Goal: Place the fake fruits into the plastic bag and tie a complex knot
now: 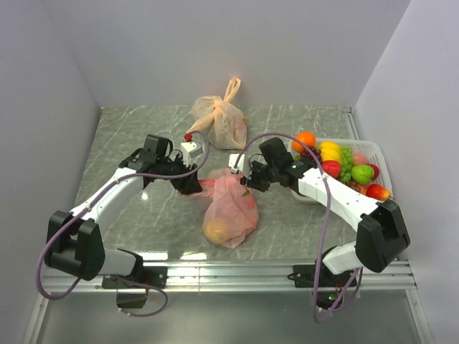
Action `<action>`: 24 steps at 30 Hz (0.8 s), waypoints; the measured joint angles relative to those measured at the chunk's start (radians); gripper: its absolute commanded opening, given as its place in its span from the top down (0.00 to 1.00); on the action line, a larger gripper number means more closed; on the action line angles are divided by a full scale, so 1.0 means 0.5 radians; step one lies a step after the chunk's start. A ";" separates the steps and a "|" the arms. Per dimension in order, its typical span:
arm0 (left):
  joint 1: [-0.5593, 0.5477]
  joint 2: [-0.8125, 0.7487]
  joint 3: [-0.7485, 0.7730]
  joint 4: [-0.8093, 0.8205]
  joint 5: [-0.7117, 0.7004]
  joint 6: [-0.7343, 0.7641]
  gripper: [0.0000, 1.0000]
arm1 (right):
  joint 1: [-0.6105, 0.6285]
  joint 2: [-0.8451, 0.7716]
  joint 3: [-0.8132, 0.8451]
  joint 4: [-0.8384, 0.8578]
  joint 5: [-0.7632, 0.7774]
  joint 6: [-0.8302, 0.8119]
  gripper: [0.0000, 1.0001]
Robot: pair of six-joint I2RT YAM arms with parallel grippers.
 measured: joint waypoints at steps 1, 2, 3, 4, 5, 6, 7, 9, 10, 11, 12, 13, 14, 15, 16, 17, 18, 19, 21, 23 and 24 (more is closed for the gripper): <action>0.000 0.003 0.000 -0.001 -0.008 0.001 0.45 | 0.004 0.019 0.000 -0.002 0.004 -0.018 0.90; 0.000 0.006 0.000 -0.005 -0.015 0.003 0.48 | 0.007 0.034 0.000 -0.002 0.011 -0.045 1.00; 0.000 0.008 0.000 -0.014 -0.028 0.012 0.56 | 0.007 0.044 0.000 -0.004 0.018 -0.061 1.00; 0.000 0.011 0.000 -0.030 -0.041 0.018 0.62 | 0.007 0.048 0.000 -0.006 0.025 -0.063 1.00; 0.000 0.012 0.000 -0.049 -0.058 0.028 0.71 | 0.007 0.048 0.000 -0.008 0.034 -0.063 1.00; 0.000 0.013 0.000 -0.069 -0.075 0.044 0.90 | 0.007 0.047 0.000 -0.006 0.043 -0.065 1.00; 0.000 0.013 0.000 -0.092 -0.094 0.052 0.99 | 0.007 0.043 -0.002 -0.004 0.058 -0.064 1.00; 0.000 0.012 0.000 -0.129 -0.141 0.097 1.00 | 0.007 0.023 -0.021 0.002 0.107 -0.058 1.00; 0.000 0.012 0.000 -0.146 -0.171 0.109 1.00 | 0.006 0.000 -0.042 0.005 0.136 -0.053 1.00; 0.001 0.010 0.000 -0.165 -0.200 0.116 1.00 | 0.004 -0.021 -0.056 -0.001 0.161 -0.047 1.00; 0.005 0.007 0.000 -0.186 -0.230 0.123 1.00 | 0.000 -0.048 -0.069 -0.010 0.186 -0.035 1.00; 0.018 -0.003 0.000 -0.208 -0.258 0.130 1.00 | -0.007 -0.072 -0.072 -0.023 0.203 -0.026 1.00; 0.034 -0.019 0.000 -0.228 -0.279 0.140 1.00 | -0.018 -0.096 -0.073 -0.027 0.212 -0.016 1.00; 0.063 -0.043 0.000 -0.245 -0.294 0.153 1.00 | -0.030 -0.122 -0.076 -0.026 0.215 -0.008 1.00; 0.093 -0.072 0.000 -0.259 -0.299 0.167 1.00 | -0.042 -0.153 -0.086 -0.018 0.213 -0.002 1.00; 0.130 -0.114 0.000 -0.275 -0.298 0.188 1.00 | -0.050 -0.181 -0.101 -0.008 0.204 0.000 1.00; 0.157 -0.145 0.001 -0.289 -0.299 0.213 1.00 | -0.060 -0.220 -0.124 -0.005 0.192 -0.001 1.00; 0.191 -0.183 0.002 -0.310 -0.299 0.240 1.00 | -0.066 -0.265 -0.150 -0.004 0.181 -0.002 1.00; 0.250 -0.251 0.008 -0.371 -0.292 0.310 1.00 | -0.082 -0.356 -0.211 0.000 0.151 -0.006 1.00; 0.297 -0.282 0.030 -0.443 -0.266 0.373 1.00 | -0.104 -0.420 -0.271 0.020 0.114 -0.017 1.00; 0.320 -0.288 0.044 -0.476 -0.246 0.402 1.00 | -0.124 -0.444 -0.306 0.031 0.092 -0.026 1.00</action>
